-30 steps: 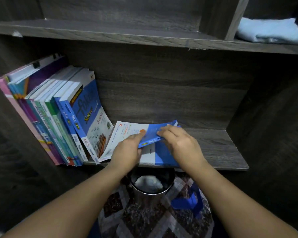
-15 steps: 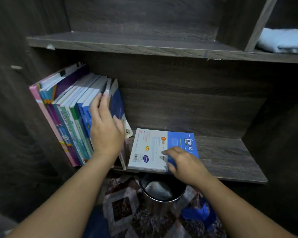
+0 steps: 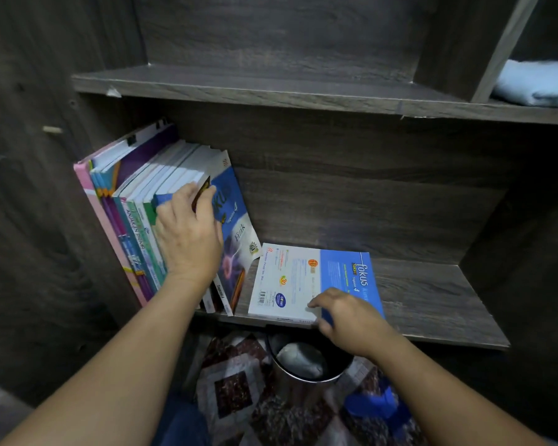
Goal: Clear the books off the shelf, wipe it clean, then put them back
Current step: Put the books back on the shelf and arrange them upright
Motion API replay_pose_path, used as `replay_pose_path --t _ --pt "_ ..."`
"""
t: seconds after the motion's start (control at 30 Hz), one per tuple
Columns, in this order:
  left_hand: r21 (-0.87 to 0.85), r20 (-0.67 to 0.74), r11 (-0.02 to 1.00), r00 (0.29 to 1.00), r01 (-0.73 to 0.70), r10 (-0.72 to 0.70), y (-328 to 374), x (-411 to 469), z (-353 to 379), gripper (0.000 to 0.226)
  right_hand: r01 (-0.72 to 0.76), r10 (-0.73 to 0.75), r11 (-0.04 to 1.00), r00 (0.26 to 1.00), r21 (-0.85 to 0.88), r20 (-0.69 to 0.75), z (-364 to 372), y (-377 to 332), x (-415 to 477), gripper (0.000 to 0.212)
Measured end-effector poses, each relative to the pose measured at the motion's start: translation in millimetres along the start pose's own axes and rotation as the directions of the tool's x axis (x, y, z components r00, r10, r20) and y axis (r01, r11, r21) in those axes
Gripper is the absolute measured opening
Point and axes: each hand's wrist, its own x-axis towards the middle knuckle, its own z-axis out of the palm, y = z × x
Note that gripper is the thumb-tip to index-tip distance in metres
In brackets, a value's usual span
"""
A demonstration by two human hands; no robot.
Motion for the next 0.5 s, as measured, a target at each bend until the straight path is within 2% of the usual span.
replay_pose_path --t 0.1,0.2,0.3,0.37,0.5 --pt "0.127 0.017 0.990 0.998 0.057 -0.060 11 -9 4 0.062 -0.030 0.033 0.997 0.999 -0.067 0.036 1 5 -1 0.037" --pt "0.199 -0.005 0.978 0.998 -0.053 0.055 23 -17 -1 0.068 -0.084 0.096 0.984 0.993 -0.155 0.070 2 17 0 0.045" --pt "0.083 0.041 0.974 0.978 -0.209 0.207 38 -31 0 0.069 -0.163 0.191 0.963 0.974 -0.215 0.118 5 31 -2 0.065" --pt "-0.017 0.140 0.954 0.944 -0.300 0.300 48 -44 5 0.072 -0.199 0.237 0.949 0.962 -0.246 0.136 7 39 -3 0.081" --pt "-0.104 0.365 0.904 0.830 -0.414 0.422 64 -71 12 0.073 -0.268 0.312 0.931 0.937 -0.248 0.157 17 51 -3 0.088"
